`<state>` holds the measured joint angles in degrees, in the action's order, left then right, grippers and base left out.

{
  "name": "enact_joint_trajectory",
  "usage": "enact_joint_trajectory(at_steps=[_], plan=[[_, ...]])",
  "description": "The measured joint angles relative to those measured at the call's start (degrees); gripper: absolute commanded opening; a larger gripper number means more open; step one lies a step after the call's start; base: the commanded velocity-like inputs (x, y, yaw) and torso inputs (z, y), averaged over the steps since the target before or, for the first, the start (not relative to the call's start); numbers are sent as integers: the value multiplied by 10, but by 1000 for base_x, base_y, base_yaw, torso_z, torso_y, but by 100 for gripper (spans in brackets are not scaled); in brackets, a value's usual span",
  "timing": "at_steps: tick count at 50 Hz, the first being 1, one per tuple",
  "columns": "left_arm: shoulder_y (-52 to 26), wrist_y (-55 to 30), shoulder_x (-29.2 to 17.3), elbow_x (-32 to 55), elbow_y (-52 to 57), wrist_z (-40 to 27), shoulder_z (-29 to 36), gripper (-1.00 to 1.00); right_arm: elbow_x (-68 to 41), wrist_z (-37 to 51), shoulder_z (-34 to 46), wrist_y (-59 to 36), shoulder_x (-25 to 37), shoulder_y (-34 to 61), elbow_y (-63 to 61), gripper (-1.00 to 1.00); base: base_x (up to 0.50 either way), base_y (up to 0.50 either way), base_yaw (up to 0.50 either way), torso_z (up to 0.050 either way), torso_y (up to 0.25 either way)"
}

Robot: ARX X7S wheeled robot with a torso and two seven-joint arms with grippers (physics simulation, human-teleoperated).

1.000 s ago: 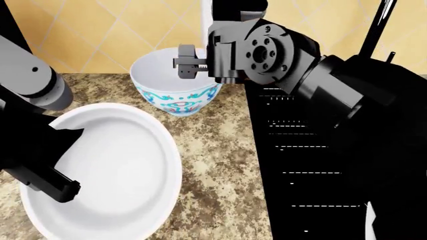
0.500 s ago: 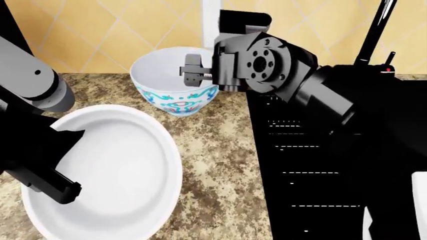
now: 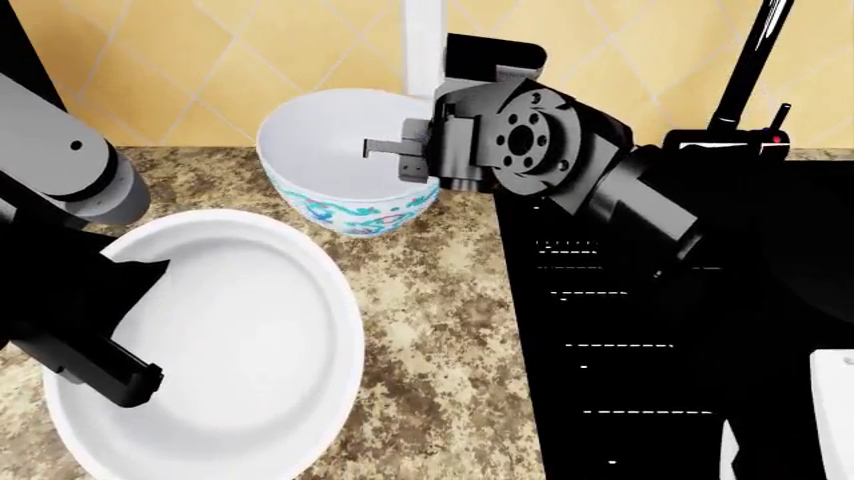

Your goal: Stack the bowls in the sink.

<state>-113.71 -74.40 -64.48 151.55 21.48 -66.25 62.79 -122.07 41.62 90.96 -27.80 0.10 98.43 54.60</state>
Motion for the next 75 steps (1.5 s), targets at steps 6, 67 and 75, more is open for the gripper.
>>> enact_joint_trajectory(at_steps=[6, 67, 75], plan=[[-1, 1, -1, 0, 1, 1, 1, -100, -3, -2, -3, 3, 4, 2, -6, -100, 0, 0, 0, 0, 0], [-65, -19, -12, 19, -10, -42, 8, -100, 94, 306, -111, 100, 377, 198, -689, -100, 0, 0, 0, 0, 1], [-74, -23, -14, 19, -15, -50, 10, -100, 105, 332, -111, 91, 419, 203, -749, -100, 0, 0, 0, 1, 1]])
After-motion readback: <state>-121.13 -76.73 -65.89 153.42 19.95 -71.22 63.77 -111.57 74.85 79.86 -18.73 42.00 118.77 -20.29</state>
